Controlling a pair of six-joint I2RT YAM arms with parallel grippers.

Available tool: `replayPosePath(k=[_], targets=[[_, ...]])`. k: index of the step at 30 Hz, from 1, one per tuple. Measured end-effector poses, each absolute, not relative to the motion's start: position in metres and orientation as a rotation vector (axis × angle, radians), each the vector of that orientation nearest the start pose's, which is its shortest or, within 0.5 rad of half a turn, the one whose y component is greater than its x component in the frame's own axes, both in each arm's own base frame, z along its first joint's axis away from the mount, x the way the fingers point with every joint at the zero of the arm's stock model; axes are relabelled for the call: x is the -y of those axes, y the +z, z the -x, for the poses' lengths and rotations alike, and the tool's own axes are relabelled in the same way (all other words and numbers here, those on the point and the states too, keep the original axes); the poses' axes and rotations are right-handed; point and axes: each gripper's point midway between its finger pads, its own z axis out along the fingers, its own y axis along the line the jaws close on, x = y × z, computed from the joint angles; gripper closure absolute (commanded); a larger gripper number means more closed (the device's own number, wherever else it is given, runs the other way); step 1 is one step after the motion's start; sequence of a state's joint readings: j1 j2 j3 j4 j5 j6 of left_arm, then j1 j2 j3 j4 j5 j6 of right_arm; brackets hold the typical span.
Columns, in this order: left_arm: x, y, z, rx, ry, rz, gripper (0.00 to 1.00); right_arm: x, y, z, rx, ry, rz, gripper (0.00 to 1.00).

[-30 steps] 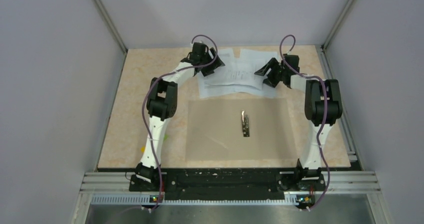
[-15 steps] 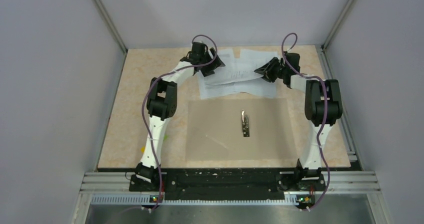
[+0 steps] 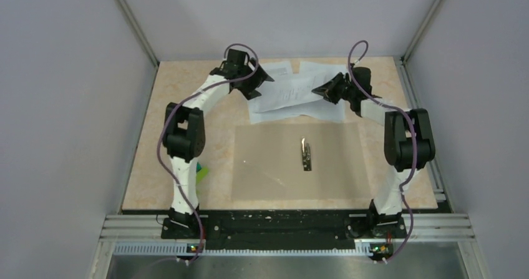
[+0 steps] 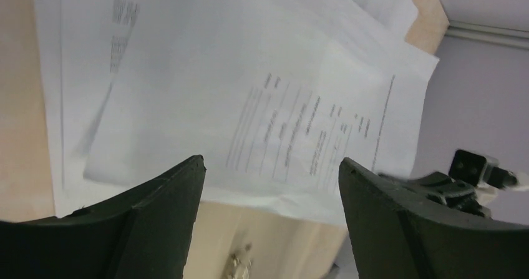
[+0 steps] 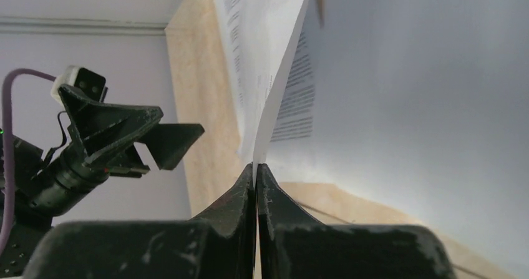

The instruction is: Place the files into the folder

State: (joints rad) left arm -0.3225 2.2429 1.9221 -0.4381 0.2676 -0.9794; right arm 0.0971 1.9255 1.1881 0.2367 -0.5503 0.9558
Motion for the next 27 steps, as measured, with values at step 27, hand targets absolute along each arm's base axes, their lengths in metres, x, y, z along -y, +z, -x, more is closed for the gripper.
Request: replayPosePath(k=[27], targets=[[0.292, 0.150, -0.367, -2.220, -1.577, 1.221, 0.17, -0.238, 0.196, -0.390, -2.019, 1.211, -0.404, 1.00]])
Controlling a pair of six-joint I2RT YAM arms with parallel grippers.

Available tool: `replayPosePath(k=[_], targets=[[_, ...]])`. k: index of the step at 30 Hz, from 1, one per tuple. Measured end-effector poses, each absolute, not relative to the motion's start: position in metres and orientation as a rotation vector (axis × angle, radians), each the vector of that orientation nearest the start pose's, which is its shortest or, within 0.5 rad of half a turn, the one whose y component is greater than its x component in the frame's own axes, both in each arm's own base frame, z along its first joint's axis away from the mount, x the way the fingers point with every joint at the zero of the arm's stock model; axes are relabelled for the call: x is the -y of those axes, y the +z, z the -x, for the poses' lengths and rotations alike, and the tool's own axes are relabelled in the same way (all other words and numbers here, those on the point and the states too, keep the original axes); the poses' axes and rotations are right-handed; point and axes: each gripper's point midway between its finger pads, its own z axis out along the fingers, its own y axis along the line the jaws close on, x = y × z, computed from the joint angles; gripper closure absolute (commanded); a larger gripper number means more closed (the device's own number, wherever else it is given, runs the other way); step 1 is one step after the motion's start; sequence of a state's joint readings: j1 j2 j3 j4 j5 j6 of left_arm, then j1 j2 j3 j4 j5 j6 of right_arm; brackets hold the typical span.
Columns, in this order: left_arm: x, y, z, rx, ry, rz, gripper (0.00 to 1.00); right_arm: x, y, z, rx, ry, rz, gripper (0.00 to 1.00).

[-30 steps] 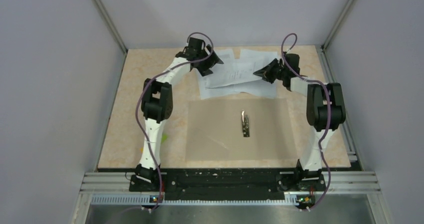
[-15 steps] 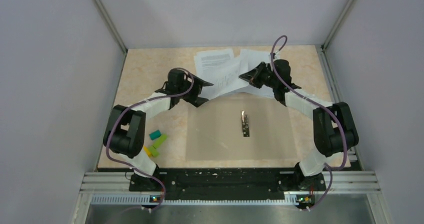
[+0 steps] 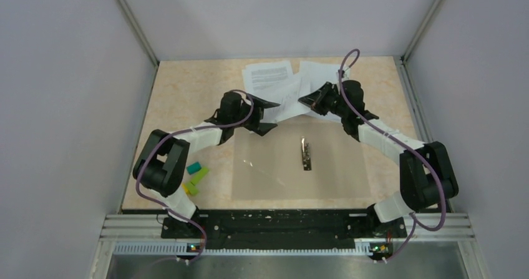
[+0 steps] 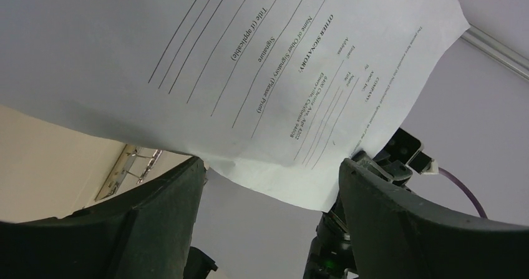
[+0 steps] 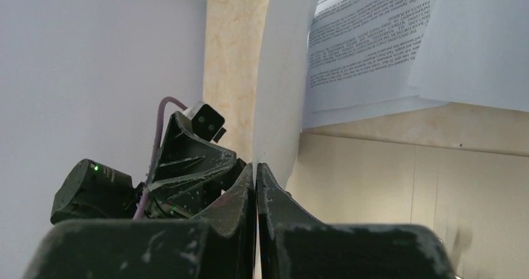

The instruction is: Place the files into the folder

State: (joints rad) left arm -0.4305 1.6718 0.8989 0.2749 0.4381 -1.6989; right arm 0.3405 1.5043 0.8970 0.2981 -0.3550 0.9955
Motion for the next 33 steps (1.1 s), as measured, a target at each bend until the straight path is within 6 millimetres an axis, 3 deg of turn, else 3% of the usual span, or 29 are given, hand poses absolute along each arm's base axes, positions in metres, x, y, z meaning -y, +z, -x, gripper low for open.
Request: replayPosePath(k=[8, 15, 21, 25, 33], targets=[[0.316, 0.143, -0.351, -2.263, -1.610, 1.236, 0.22, -0.234, 0.189, -0.375, -2.044, 1.156, -0.388, 1.00], [0.323, 0.129, -0.337, -2.294, -1.573, 1.248, 0.27, -0.221, 0.189, -0.361, -2.050, 1.074, -0.404, 1.00], [0.321, 0.114, -0.330, -2.306, -1.524, 1.267, 0.37, -0.211, 0.196, -0.352, -2.028, 1.039, -0.420, 1.00], [0.314, 0.107, -0.328, -2.292, -1.476, 1.276, 0.42, -0.204, 0.184, -0.340, -2.059, 1.011, -0.444, 1.00], [0.305, 0.116, -0.329, -2.257, -1.423, 1.208, 0.51, -0.200, 0.164, -0.312, -2.120, 0.976, -0.469, 1.00]])
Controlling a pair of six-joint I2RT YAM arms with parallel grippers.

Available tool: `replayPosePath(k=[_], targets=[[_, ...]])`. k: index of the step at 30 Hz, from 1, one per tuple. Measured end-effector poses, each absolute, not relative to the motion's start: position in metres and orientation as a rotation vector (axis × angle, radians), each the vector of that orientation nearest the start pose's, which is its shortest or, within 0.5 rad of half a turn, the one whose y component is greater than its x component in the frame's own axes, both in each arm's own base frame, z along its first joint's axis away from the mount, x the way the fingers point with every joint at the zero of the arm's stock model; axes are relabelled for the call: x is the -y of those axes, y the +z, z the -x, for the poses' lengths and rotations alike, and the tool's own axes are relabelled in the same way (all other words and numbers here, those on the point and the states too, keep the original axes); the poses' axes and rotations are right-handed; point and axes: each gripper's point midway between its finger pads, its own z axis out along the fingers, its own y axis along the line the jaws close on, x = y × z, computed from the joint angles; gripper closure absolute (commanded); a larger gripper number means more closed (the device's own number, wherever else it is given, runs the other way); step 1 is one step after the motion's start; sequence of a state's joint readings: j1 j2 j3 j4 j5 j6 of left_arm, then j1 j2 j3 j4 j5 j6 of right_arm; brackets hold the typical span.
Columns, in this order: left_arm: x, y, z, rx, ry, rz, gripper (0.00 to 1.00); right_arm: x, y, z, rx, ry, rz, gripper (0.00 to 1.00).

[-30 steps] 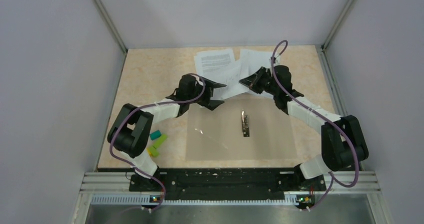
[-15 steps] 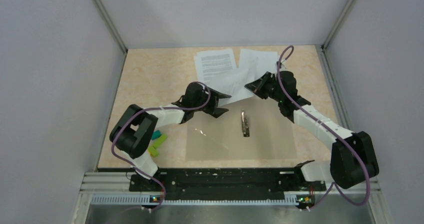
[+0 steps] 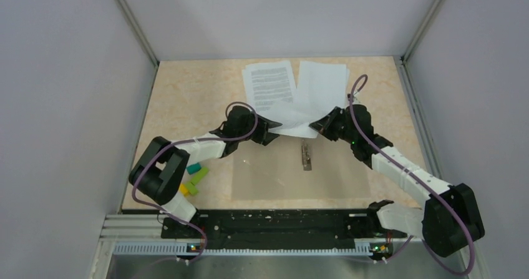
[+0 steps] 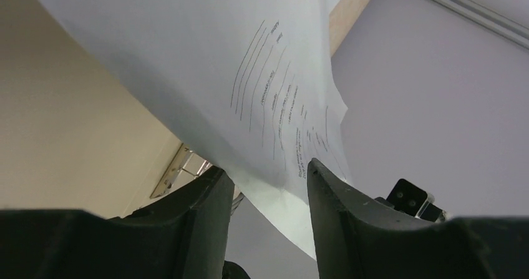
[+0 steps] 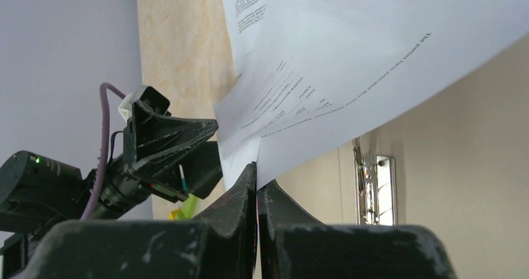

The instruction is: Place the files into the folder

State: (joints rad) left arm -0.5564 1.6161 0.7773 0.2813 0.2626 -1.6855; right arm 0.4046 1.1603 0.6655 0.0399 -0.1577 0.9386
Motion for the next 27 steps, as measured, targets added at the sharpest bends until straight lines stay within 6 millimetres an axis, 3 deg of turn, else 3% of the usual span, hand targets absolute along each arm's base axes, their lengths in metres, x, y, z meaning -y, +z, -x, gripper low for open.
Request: replayPosePath(k=[15, 17, 19, 20, 22, 24, 27], targets=[[0.291, 0.096, -0.306, -2.342, -1.258, 1.125, 0.76, -0.196, 0.113, -0.264, -2.263, 0.926, -0.503, 1.00], [0.290, 0.092, -0.304, -2.360, -1.237, 1.118, 0.82, -0.201, 0.112, -0.259, -2.273, 0.934, -0.487, 1.00], [0.288, 0.087, -0.300, -2.383, -1.210, 1.101, 0.98, -0.204, 0.109, -0.254, -2.287, 0.941, -0.479, 1.00], [0.287, 0.085, -0.299, -2.393, -1.200, 1.099, 1.00, -0.207, 0.107, -0.251, -2.295, 0.947, -0.470, 1.00], [0.285, 0.080, -0.294, -2.426, -1.168, 1.081, 1.00, -0.209, 0.103, -0.245, -2.310, 0.953, -0.462, 0.85], [0.281, 0.072, -0.287, -2.476, -1.116, 1.044, 1.00, -0.209, 0.100, -0.240, -2.329, 0.956, -0.451, 0.55], [0.273, 0.063, -0.278, -2.555, -1.021, 0.966, 1.00, -0.210, 0.100, -0.232, -2.352, 0.966, -0.416, 0.27]])
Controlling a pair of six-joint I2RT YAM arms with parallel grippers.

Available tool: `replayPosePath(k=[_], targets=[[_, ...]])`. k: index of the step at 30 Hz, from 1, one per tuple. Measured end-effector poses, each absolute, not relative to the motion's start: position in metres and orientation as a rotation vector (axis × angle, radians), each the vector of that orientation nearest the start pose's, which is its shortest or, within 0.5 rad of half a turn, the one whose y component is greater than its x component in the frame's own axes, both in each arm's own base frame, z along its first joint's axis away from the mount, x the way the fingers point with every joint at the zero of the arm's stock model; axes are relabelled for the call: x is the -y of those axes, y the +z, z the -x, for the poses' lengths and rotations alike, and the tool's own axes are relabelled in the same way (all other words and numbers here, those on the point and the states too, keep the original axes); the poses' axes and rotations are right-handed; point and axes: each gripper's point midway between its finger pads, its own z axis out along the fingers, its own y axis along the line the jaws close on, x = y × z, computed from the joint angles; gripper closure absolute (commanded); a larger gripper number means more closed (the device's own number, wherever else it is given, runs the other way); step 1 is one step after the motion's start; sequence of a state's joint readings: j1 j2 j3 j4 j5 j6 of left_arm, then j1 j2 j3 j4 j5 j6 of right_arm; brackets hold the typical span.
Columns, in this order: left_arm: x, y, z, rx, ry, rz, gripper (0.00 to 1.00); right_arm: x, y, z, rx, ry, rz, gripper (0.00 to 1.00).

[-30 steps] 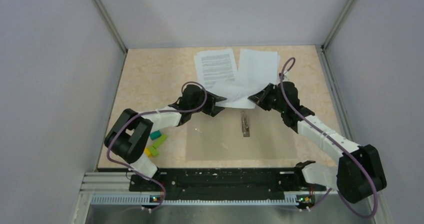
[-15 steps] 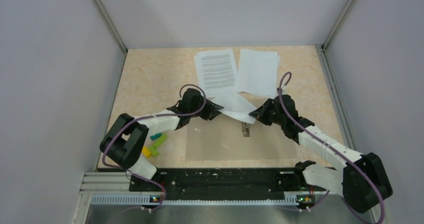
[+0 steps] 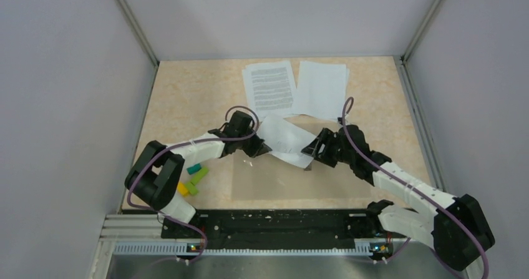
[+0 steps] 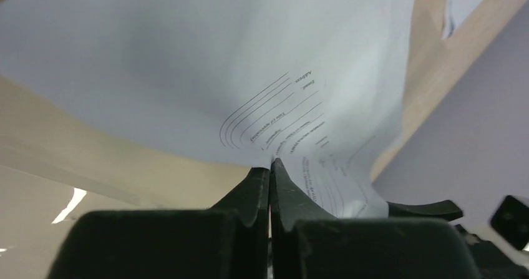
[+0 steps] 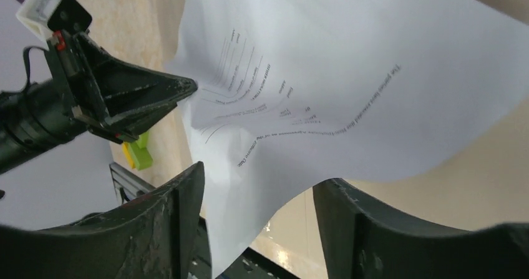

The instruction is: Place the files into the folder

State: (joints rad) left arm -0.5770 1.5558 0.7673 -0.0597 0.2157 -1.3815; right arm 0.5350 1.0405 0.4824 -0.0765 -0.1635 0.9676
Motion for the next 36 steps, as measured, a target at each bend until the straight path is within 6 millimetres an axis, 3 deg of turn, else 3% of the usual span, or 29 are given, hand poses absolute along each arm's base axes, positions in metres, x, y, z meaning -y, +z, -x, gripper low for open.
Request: replayPosePath(k=[4, 10, 13, 18, 27, 32, 36], targets=[[0.265, 0.063, -0.274, -2.646, -0.908, 0.754, 1.00, -0.209, 0.106, -0.220, -2.372, 0.973, -0.310, 0.11], [0.257, 0.066, -0.271, -2.734, -0.797, 0.347, 1.00, -0.212, 0.133, -0.221, -2.348, 0.992, -0.157, 0.02], [0.252, 0.070, -0.268, -2.747, -0.750, 0.158, 1.00, -0.211, 0.139, -0.232, -2.331, 1.027, -0.133, 0.01], [0.248, 0.084, -0.262, -2.721, -0.746, -0.066, 1.00, -0.200, 0.127, -0.248, -2.355, 1.057, -0.155, 0.01], [0.261, 0.156, -0.257, -2.465, -0.926, -0.349, 1.00, -0.211, 0.117, -0.246, -2.381, 1.158, -0.033, 0.01], [0.270, 0.204, -0.246, -2.268, -1.057, -0.496, 1.00, -0.215, 0.127, -0.249, -2.325, 1.191, 0.027, 0.01], [0.277, 0.237, -0.233, -2.149, -1.154, -0.593, 1.00, -0.219, 0.149, -0.252, -2.225, 1.219, 0.090, 0.01]])
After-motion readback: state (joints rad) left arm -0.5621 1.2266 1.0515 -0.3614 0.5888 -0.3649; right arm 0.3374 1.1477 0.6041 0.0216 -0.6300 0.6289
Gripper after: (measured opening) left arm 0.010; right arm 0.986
